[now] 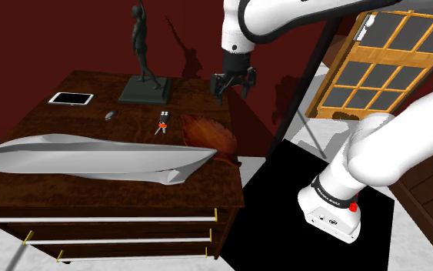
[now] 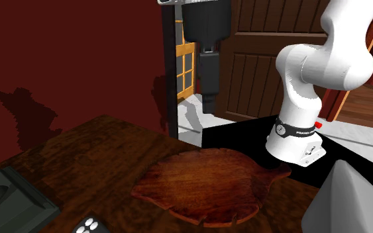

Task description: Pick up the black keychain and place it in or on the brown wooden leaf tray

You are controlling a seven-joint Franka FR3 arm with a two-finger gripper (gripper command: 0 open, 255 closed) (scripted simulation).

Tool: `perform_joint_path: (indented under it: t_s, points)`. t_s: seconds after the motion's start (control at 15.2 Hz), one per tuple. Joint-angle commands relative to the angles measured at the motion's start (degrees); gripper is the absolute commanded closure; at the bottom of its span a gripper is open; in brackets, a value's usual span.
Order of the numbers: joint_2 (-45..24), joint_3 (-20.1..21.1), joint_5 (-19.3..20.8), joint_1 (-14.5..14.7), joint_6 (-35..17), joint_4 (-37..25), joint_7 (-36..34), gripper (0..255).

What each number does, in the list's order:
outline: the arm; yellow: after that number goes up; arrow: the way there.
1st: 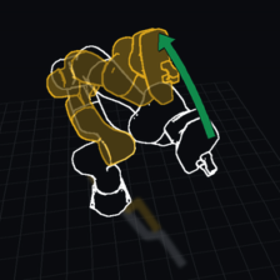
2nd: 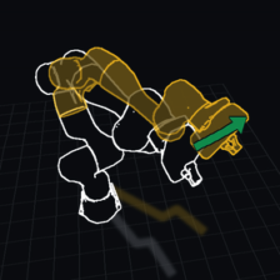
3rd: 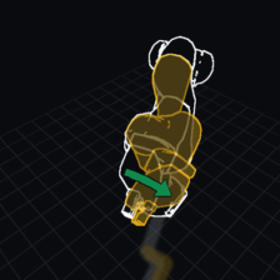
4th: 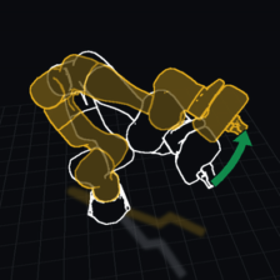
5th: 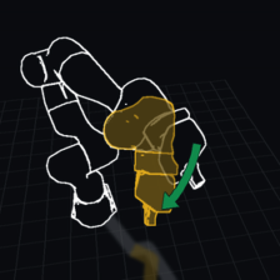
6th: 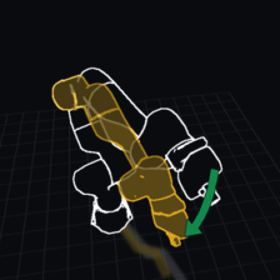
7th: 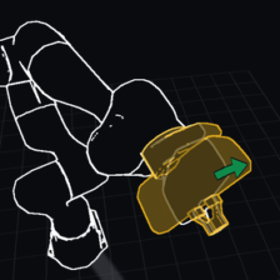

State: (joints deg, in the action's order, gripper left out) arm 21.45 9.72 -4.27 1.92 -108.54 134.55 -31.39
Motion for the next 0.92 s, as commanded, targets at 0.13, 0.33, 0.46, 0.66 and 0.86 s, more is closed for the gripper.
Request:
perform_joint_path:
  t_s: [0.13, 0.33, 0.46, 0.66, 0.86]
  points:
    - [-8.27, 3.31, 0.75, 0.30, -4.97, -4.75, -7.25, 0]
    - [-14.50, 5.05, 2.48, 0.40, -7.86, -8.94, -12.38, 0]
    - [-18.77, 5.92, 4.05, 0.60, -9.39, -12.14, -15.86, 0]
    - [-25.30, 6.69, 6.84, 1.27, -11.01, -17.59, -21.04, 0]
    - [-31.93, 6.76, 9.84, 2.44, -11.81, -23.84, -25.95, 0]
